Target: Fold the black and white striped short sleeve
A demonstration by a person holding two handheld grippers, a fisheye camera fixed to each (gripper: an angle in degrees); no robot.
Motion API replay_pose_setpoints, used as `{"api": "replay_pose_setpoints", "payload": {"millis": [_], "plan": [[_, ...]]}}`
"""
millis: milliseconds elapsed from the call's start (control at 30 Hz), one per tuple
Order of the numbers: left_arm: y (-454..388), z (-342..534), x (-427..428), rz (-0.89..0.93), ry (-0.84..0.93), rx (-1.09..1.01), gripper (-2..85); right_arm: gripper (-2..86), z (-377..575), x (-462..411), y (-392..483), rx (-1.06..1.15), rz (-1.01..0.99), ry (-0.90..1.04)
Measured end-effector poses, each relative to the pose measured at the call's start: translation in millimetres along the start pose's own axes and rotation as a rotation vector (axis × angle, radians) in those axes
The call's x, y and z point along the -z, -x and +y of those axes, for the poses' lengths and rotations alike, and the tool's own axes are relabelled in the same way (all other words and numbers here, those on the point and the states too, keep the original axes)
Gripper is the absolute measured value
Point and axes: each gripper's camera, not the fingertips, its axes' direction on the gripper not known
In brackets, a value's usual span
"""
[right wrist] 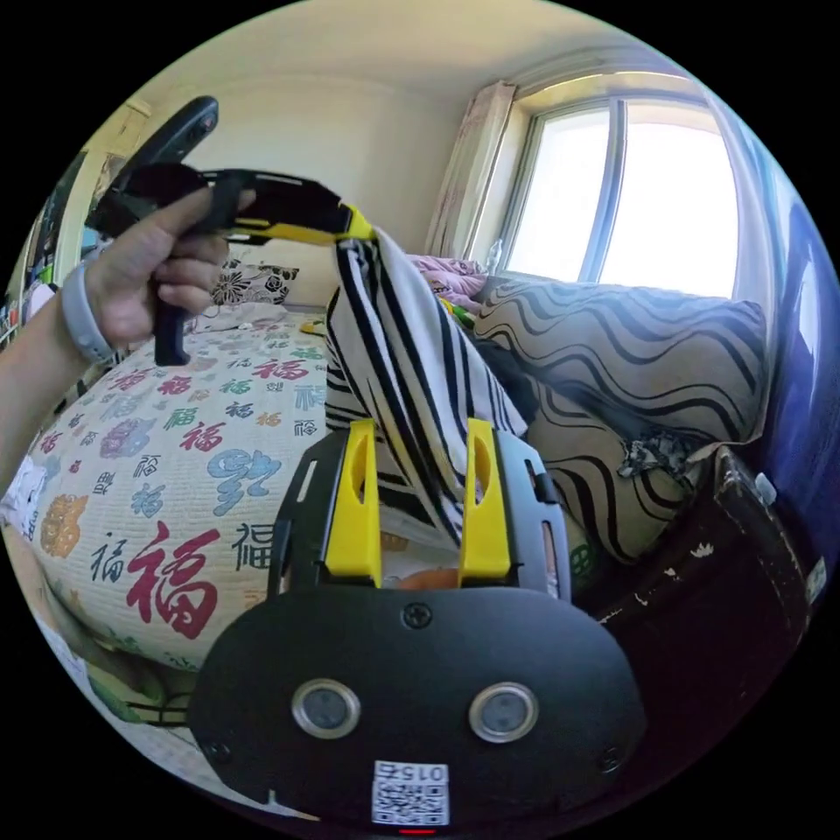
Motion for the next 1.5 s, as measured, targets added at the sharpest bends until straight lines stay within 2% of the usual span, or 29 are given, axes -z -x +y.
{"api": "replay_pose_setpoints", "payload": {"millis": [133,400,633,733,767,867,933,1000,1100,1267,1367,1500], "plan": [[-8.6,-17.8,110.8,-0.035,-0.072,-0.056,-0.1,6.4,-25.8,30.4,45.5,0.141,-0.05,-0.06],[49.2,-23.9,311.7,-0.167,-0.216,0.009,-0.2,5.5,-95.8,101.7,94.9,0.244,-0.352,-0.117],[86.7,4.0,468.5,-0.354,-0.369,0.033,-0.1,5.9,-118.4,146.8,196.5,0.509,-0.206,-0.335],[124.6,70.5,507.1,-0.407,-0.344,0.192,0.0,6.8,-89.9,132.8,253.4,0.662,-0.291,-0.254],[136.0,88.2,511.1,-0.41,-0.331,0.246,0.0,7.2,-82.4,126.0,264.8,0.693,-0.323,-0.217],[203.2,190.2,511.0,-0.423,-0.192,0.596,-0.1,6.9,-33.7,78.6,312.4,0.759,-0.505,0.033],[244.8,266.3,495.1,-0.417,-0.002,0.866,-0.2,3.6,11.8,46.8,329.9,0.74,-0.552,0.199],[247.9,293.3,489.5,-0.442,0.088,0.913,0.1,2.3,38.6,33.4,330.3,0.715,-0.496,0.252],[242.7,287.8,494.1,-0.473,0.105,0.829,2.7,2.9,60.6,12.3,319.4,0.679,-0.459,0.329],[275.6,233.0,465.2,-0.501,0.267,0.665,9.6,5.1,61.8,-31.8,303.2,0.542,-0.552,0.468],[297.5,197.2,415.2,-0.493,0.394,0.547,10.6,5.7,59.7,-51.8,299.4,0.485,-0.58,0.472],[324.4,166.5,320.3,-0.466,0.664,0.361,10.1,7.3,61.2,-87.7,302.0,0.465,-0.634,0.569]]}}
